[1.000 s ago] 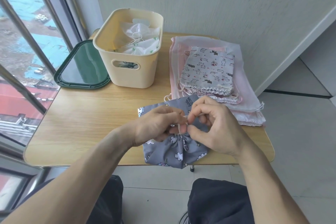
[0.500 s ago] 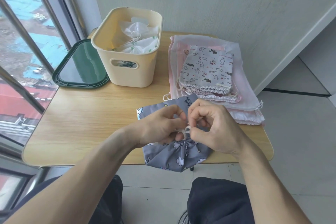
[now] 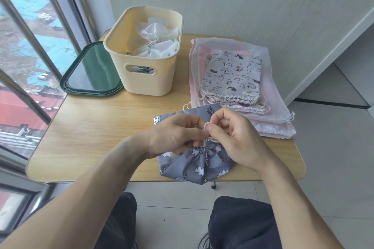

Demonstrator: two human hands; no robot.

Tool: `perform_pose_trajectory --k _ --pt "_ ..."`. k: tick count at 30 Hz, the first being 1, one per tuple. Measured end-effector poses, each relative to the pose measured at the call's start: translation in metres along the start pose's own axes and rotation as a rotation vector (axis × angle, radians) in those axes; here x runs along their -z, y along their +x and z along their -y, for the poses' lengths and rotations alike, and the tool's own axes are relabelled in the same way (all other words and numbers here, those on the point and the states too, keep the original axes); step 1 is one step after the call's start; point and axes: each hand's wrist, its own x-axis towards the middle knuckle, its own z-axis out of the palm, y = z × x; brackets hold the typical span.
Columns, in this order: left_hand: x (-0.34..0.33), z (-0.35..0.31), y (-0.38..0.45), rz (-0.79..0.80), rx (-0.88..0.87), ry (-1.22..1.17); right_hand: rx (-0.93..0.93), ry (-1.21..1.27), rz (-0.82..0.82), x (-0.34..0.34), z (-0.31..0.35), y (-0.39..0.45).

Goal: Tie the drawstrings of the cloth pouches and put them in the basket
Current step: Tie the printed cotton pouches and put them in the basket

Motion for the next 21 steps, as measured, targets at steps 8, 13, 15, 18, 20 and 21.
perform_pose_trajectory --k 8,13,15,18,20,21 --pt "-0.004 0.005 0.003 -0.164 -0.172 0.011 0.064 -0.046 0.001 0.005 -0.004 0.0" --pt "-0.004 0.009 0.003 -0.127 -0.227 0.105 0.117 -0.13 -0.048 0.004 -0.008 0.0" --pt "-0.004 0.009 0.003 -0.106 -0.247 0.115 0.141 -0.155 -0.064 0.003 -0.007 0.0" --pt "-0.003 0.01 0.003 -0.109 -0.258 0.111 0.168 -0.196 -0.103 0.0 -0.006 0.001" --pt "-0.004 0.011 0.004 -0.13 -0.261 0.097 0.178 -0.223 -0.135 -0.001 -0.005 0.002" --pt "-0.004 0.012 0.005 -0.145 -0.258 0.079 0.18 -0.227 -0.148 -0.002 -0.005 0.002"
